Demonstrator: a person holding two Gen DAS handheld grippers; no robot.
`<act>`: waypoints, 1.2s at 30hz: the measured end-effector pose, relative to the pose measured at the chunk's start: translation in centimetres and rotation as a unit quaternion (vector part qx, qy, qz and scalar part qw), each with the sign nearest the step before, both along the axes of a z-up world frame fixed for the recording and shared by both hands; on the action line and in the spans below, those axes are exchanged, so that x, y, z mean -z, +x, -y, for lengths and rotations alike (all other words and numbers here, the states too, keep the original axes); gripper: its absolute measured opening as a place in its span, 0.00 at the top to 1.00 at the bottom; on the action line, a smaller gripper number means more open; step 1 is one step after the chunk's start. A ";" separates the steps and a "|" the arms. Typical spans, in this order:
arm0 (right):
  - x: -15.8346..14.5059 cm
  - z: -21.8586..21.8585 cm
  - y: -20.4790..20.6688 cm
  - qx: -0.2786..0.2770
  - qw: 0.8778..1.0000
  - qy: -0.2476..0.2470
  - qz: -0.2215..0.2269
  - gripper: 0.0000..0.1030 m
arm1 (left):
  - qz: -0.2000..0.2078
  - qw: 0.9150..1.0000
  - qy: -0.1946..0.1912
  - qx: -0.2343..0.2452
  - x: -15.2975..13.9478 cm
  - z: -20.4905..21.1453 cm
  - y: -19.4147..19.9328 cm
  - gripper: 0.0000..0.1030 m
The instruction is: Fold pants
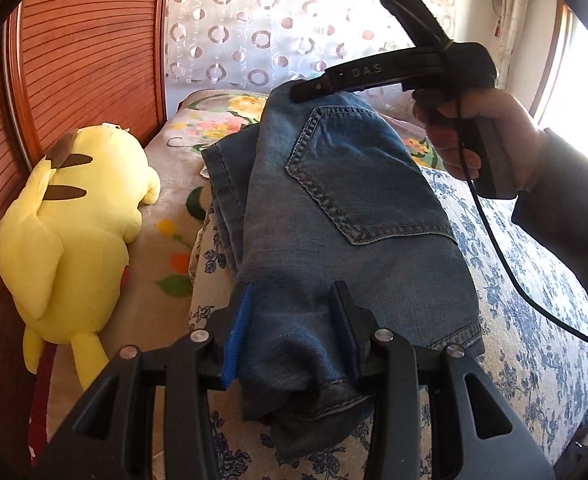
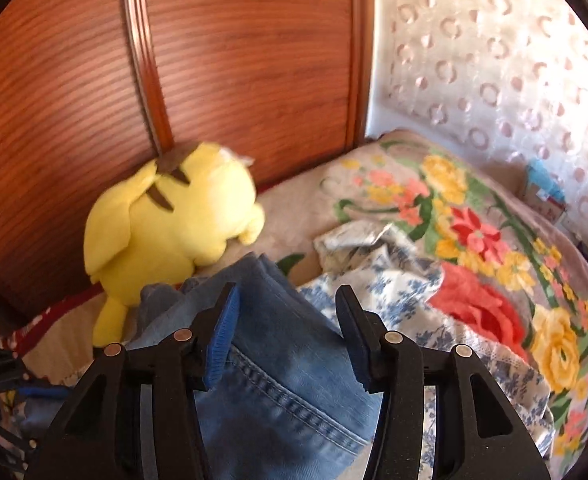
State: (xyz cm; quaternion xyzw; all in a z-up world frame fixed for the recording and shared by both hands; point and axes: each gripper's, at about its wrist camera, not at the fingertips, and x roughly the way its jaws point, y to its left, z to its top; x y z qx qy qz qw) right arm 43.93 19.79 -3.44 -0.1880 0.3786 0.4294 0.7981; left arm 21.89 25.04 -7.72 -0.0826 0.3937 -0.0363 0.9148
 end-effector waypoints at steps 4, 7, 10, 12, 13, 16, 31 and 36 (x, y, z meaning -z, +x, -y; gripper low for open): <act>0.4 -0.6 -0.7 -0.016 1.000 -0.013 0.002 0.71 | 0.003 1.000 -0.009 0.001 0.2 -0.2 -0.4 0.70; -0.4 -0.3 -1.7 -0.020 0.999 0.004 0.034 0.91 | 0.013 1.000 -0.008 0.001 0.0 0.0 -0.9 0.82; -2.0 0.0 -2.9 -0.020 0.996 0.055 0.071 0.95 | 0.034 0.999 -0.006 -0.013 -0.9 0.1 -2.0 0.90; -2.7 -0.4 -3.5 -0.023 0.993 0.075 0.092 0.96 | 0.044 0.999 -0.006 -0.025 -1.3 -0.3 -2.8 0.92; -2.7 -0.7 -3.6 -0.023 0.992 0.082 0.093 0.96 | 0.046 0.998 -0.008 -0.033 -1.4 -0.6 -3.1 0.92; -1.7 -2.2 -3.2 -0.014 0.994 0.061 0.086 0.96 | 0.031 0.998 -0.004 -0.047 -0.8 -1.4 -3.1 0.92; 0.1 5.7 -6.2 0.015 0.998 0.050 0.035 0.76 | 0.026 0.998 0.012 -0.057 -1.5 -1.3 -3.2 0.58; 2.3 6.0 -5.8 0.045 0.998 0.044 0.026 0.75 | 0.036 0.997 0.017 -0.059 -2.4 -0.9 -3.8 0.37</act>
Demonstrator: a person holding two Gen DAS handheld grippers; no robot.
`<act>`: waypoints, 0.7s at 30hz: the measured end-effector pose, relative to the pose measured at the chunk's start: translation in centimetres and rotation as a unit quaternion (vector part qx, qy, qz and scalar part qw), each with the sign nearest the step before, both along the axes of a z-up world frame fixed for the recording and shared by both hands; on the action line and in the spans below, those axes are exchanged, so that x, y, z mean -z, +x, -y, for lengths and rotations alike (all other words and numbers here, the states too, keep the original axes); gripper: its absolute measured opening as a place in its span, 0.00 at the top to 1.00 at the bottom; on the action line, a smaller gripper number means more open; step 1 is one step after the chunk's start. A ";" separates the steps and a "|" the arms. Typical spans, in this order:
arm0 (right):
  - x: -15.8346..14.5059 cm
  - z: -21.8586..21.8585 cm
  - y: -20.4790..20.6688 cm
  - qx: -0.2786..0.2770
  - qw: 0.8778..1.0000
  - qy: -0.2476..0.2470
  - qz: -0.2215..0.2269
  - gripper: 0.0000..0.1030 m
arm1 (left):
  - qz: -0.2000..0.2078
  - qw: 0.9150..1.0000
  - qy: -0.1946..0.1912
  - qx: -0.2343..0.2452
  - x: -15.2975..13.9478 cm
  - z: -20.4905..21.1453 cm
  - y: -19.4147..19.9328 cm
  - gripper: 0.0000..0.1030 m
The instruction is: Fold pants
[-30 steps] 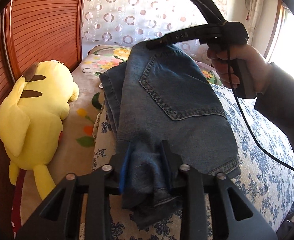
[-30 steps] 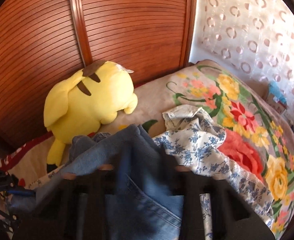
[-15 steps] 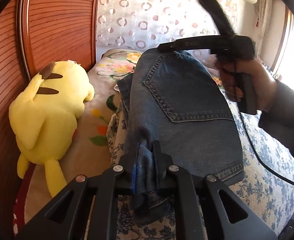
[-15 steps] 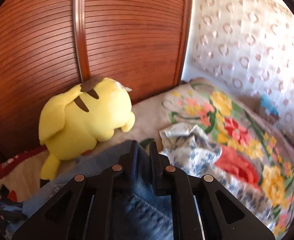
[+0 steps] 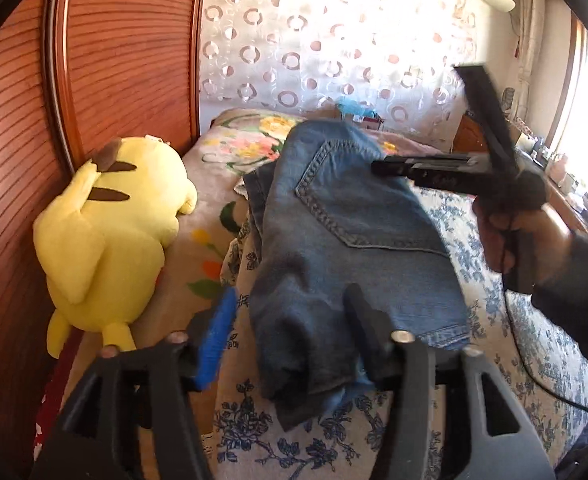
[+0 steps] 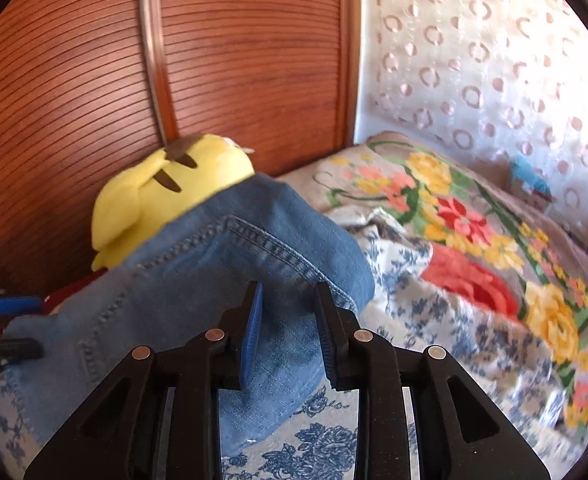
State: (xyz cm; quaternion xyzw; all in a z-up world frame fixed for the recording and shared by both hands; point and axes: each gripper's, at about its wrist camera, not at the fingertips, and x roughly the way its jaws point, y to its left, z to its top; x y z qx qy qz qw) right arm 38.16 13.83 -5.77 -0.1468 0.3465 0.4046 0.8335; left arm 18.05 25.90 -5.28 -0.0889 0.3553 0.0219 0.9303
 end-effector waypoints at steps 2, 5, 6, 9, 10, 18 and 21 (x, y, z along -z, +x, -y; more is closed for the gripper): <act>0.7 0.1 0.3 0.009 1.000 0.009 -0.012 0.75 | 0.008 1.000 -0.003 0.003 -0.5 0.2 -0.3 0.37; 1.5 0.0 0.3 0.017 1.000 0.011 -0.015 0.75 | 0.008 1.000 0.006 0.006 -0.8 1.0 -0.4 0.37; 1.5 0.0 0.2 0.019 1.000 0.011 -0.011 0.75 | 0.011 1.000 0.006 0.003 -0.9 1.1 -0.5 0.37; 1.1 0.4 -0.3 0.027 0.999 0.013 -0.012 0.74 | 0.012 1.000 0.011 0.005 -1.1 1.9 -0.6 0.37; 0.9 0.6 -0.5 0.030 0.999 0.014 -0.014 0.74 | 0.010 1.000 0.015 0.006 -1.0 2.1 -0.6 0.37; 0.1 2.4 -2.6 0.041 0.999 0.022 -0.018 0.72 | 0.000 1.000 0.025 0.006 -0.2 3.2 -0.6 0.37; -0.1 2.9 -3.8 0.040 0.999 0.023 -0.017 0.71 | -0.012 0.999 0.032 0.005 0.5 3.4 -0.3 0.37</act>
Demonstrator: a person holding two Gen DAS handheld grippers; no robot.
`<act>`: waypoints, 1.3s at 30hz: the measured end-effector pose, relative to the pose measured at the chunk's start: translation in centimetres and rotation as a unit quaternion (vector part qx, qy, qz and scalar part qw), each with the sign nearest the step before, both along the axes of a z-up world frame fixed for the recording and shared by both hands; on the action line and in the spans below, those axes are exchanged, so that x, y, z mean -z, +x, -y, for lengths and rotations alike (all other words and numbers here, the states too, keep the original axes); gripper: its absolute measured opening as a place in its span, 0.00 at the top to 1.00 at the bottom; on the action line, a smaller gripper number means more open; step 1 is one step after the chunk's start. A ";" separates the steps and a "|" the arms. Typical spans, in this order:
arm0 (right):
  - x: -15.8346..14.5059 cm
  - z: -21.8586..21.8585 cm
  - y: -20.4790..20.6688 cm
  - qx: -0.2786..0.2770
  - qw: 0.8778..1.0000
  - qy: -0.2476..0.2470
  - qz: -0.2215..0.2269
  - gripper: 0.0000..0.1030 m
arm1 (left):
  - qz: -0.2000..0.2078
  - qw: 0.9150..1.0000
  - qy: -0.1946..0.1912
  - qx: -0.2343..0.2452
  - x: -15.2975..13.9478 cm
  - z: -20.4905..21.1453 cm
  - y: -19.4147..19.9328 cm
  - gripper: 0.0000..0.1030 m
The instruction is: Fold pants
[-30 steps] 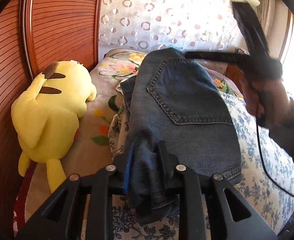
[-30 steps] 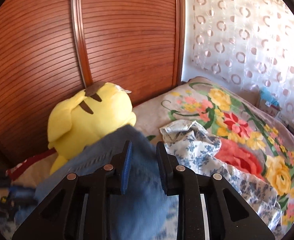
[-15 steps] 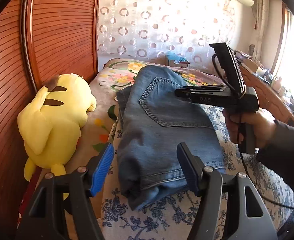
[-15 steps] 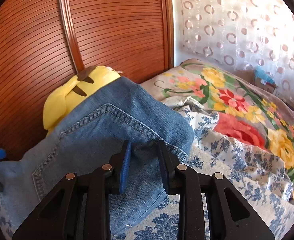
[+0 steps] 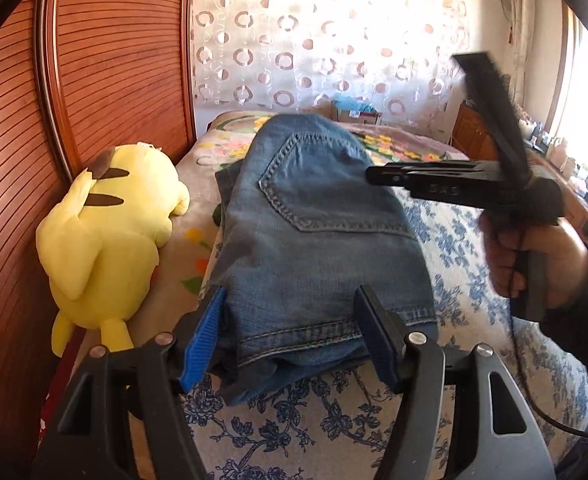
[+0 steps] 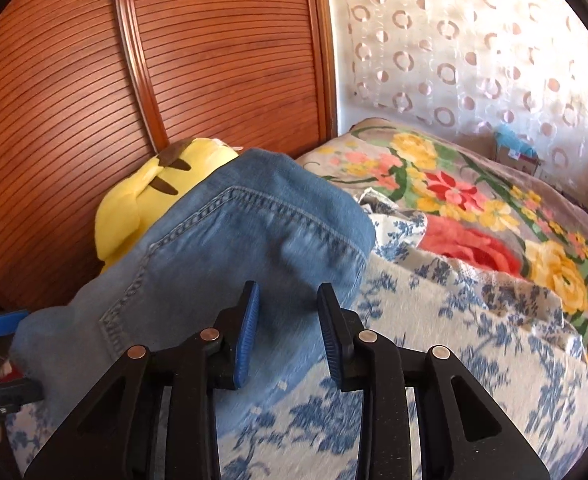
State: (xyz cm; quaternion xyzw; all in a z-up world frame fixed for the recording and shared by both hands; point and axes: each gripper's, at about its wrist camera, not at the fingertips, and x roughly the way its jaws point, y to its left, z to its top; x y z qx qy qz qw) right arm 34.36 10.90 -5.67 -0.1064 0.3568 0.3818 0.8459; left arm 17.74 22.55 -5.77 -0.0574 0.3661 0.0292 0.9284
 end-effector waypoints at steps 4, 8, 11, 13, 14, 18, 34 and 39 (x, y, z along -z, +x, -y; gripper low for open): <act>-0.3 0.7 -1.4 -0.001 1.000 0.001 -0.001 0.68 | -0.014 1.000 0.009 -0.002 1.2 0.0 0.3 0.37; -0.8 1.9 -2.7 0.003 1.000 0.007 -0.002 0.65 | -0.018 1.000 0.012 -0.003 1.9 0.1 0.5 0.36; -1.0 3.0 -3.6 0.012 1.000 0.010 0.002 0.64 | -0.015 1.000 0.015 -0.004 1.9 0.3 0.3 0.37; -1.0 3.9 -4.1 0.020 1.000 0.012 0.002 0.63 | -0.013 1.000 0.013 -0.006 1.8 0.4 0.2 0.37; -1.0 4.2 -4.3 0.025 1.000 0.013 0.001 0.63 | -0.013 1.000 0.010 -0.008 1.7 0.3 0.2 0.37; -0.9 5.9 -5.4 0.041 0.999 0.011 0.009 0.62 | -0.005 1.000 0.009 -0.007 0.9 0.7 -0.3 0.36; -3.7 12.0 -9.4 0.084 0.995 0.031 0.048 0.58 | 0.047 0.998 0.017 0.028 -4.0 4.8 -3.0 0.15; -5.1 14.2 -11.3 0.098 0.992 0.041 0.063 0.50 | 0.065 0.997 0.031 0.042 -5.7 7.0 -3.9 0.14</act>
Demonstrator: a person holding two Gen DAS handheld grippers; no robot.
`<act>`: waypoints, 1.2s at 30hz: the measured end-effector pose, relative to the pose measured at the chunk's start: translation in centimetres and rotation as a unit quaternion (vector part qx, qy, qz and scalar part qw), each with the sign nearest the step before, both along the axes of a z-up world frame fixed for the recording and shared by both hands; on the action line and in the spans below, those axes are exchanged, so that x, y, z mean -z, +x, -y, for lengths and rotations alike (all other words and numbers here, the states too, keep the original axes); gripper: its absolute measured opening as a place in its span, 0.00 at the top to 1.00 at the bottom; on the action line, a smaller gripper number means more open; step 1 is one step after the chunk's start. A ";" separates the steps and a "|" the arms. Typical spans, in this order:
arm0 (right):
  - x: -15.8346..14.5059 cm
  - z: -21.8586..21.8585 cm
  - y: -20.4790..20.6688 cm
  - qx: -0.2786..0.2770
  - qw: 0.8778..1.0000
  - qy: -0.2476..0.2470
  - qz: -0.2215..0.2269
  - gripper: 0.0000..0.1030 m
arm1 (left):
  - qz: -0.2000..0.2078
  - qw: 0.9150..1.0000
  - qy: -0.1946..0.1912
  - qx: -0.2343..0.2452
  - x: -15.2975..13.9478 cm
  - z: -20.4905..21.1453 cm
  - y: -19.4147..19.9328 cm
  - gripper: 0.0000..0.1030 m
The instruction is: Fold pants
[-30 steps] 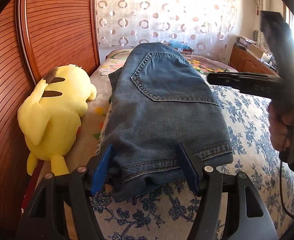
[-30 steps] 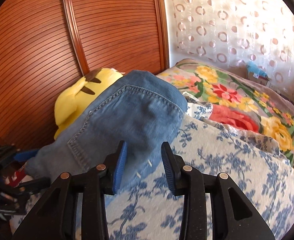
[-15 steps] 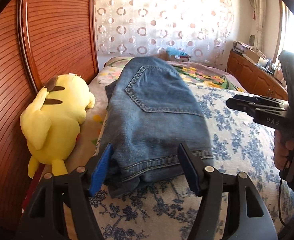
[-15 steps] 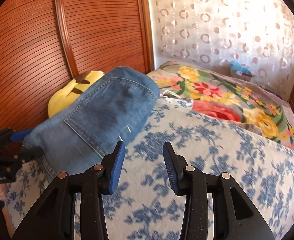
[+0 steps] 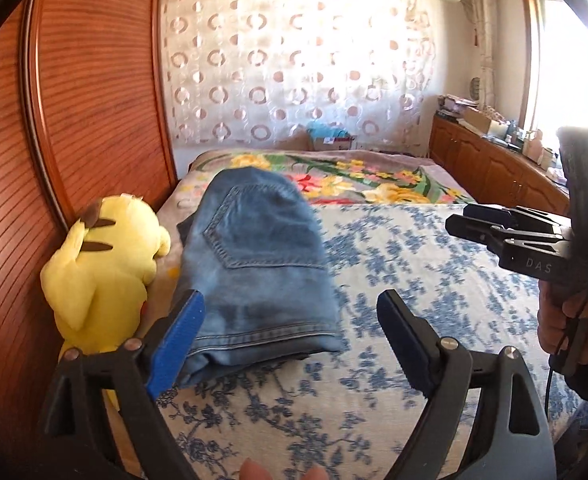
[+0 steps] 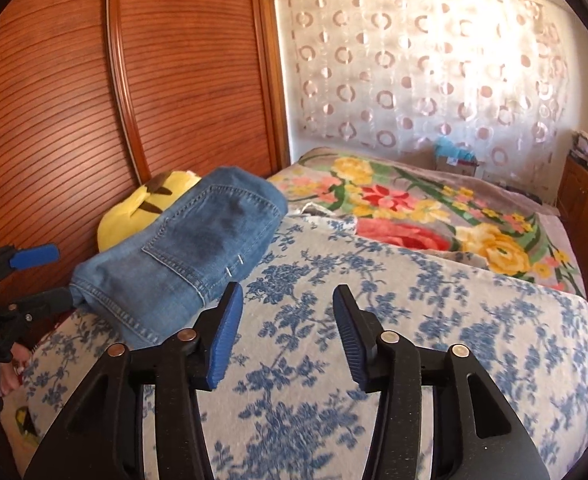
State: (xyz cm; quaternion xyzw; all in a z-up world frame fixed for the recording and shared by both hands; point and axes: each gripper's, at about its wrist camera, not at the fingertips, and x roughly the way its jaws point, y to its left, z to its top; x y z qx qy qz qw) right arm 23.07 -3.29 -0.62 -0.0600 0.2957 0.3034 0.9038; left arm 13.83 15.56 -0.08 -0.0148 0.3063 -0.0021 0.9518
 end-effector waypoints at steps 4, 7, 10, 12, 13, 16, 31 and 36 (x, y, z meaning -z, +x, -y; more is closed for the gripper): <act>-1.3 2.1 -1.9 0.017 1.000 0.010 0.018 0.43 | 0.019 1.000 0.001 0.015 -1.4 1.9 -1.0 0.14; -2.2 3.5 -3.4 0.027 0.999 0.011 0.034 0.35 | 0.032 0.999 -0.009 0.030 -2.3 3.1 -1.7 0.14; -3.4 4.9 -5.2 0.036 0.998 0.011 0.053 0.32 | 0.047 0.998 -0.003 0.039 -3.2 4.5 -2.5 0.14; -3.9 5.7 -6.3 0.042 0.997 0.012 0.060 0.31 | 0.058 0.997 0.002 0.042 -3.8 5.3 -3.2 0.14; -4.2 6.1 -6.8 0.046 0.997 0.014 0.063 0.31 | 0.063 0.997 0.002 0.046 -4.2 5.8 -3.6 0.14; -5.1 7.5 -8.8 0.061 0.995 0.022 0.073 0.30 | 0.071 0.996 0.003 0.052 -5.0 7.0 -4.5 0.14; -7.7 14.2 -15.4 0.138 0.985 0.040 0.091 0.30 | 0.087 0.992 0.001 0.088 -6.6 12.5 -8.4 0.14; -8.0 15.6 -16.8 0.154 0.982 0.037 0.100 0.30 | 0.084 0.992 0.002 0.090 -6.8 13.6 -8.9 0.14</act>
